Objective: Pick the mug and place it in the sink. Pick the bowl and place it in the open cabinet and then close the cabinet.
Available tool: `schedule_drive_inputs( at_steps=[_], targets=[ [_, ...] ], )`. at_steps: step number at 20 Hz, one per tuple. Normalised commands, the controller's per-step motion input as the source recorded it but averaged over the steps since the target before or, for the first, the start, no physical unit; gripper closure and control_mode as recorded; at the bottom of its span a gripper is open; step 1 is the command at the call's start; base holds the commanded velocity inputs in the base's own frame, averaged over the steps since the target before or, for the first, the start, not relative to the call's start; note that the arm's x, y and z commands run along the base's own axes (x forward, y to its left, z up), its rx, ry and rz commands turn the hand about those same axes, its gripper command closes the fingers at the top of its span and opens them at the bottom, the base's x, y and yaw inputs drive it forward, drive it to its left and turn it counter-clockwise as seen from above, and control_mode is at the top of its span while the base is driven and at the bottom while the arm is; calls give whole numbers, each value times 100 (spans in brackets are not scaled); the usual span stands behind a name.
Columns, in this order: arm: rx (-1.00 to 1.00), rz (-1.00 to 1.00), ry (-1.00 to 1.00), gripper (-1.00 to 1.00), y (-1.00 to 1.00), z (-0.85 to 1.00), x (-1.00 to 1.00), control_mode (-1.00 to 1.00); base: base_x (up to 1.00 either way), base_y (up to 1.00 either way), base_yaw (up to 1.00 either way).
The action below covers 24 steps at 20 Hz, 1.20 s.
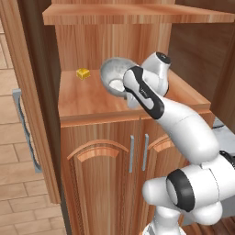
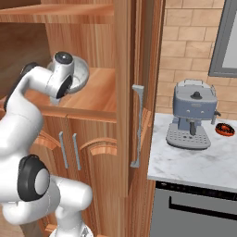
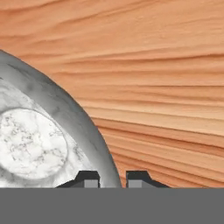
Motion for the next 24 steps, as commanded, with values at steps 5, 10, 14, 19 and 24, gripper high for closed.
schedule_drive_inputs(
  at_steps=[5,10,14,19,24],
  targets=[
    [0,0,0,-100,16,4,0,-100,0,0,0],
    [0,0,-1,-100,0,9,0,-100,0,0,0],
    [0,0,-5,-100,3,28,-3,-100,0,0,0],
    [0,0,-6,-100,2,44,-6,-100,0,0,0],
    [0,0,-5,-100,0,34,-44,-100,0,0,0]
  ],
)
